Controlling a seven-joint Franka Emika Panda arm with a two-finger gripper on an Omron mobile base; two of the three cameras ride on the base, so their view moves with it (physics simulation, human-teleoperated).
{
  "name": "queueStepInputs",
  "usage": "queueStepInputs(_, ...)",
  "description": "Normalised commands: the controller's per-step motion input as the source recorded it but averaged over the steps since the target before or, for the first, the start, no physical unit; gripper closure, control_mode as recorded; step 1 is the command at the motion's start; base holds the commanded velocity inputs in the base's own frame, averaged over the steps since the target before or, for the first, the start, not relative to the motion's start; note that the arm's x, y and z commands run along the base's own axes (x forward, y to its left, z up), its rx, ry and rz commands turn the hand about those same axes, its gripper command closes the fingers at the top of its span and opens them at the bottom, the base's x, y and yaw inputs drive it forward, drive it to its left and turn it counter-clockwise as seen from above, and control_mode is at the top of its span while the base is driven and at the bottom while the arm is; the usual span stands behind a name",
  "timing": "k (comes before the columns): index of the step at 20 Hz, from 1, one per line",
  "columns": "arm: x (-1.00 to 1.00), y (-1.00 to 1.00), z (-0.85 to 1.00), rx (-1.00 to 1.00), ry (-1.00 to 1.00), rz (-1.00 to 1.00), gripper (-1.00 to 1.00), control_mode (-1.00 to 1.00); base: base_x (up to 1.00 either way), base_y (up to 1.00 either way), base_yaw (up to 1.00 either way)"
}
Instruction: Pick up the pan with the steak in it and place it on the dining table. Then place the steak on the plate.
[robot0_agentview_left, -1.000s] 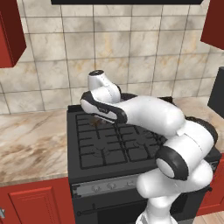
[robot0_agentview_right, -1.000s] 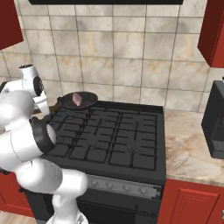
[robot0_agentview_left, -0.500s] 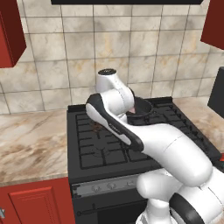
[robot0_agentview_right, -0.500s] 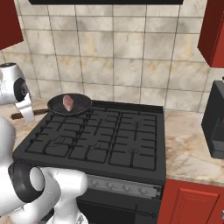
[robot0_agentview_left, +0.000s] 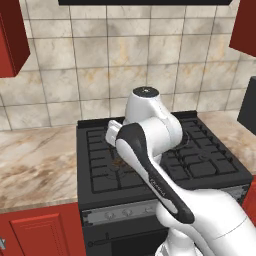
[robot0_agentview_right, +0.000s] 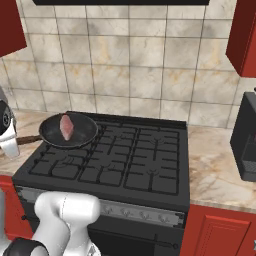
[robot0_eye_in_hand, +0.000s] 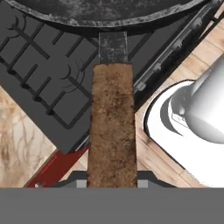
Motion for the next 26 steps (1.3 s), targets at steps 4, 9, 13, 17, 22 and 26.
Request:
queueStepInputs(4,-0.91,0.01,0.10,-0.02,-0.10,0.00,1.00,-1.00,0.00,0.00,0.00)
queueStepInputs(9,-0.15,0.06,0.05,0.01,-0.03,-0.01,1.00,-1.00,0.00,0.00,0.00)
queueStepInputs(13,0.00,0.03,0.00,0.00,0.00,0.00,1.00,1.00,-0.44,0.18,0.00)
queueStepInputs(17,0.00,0.00,0.00,0.00,0.00,0.00,1.00,1.00,-1.00,0.36,0.01)
queueStepInputs(22,0.00,0.00,0.00,0.00,0.00,0.00,1.00,1.00,-0.68,0.18,0.25)
queueStepInputs(26,0.00,0.00,0.00,0.00,0.00,0.00,1.00,1.00,-0.18,0.08,0.46)
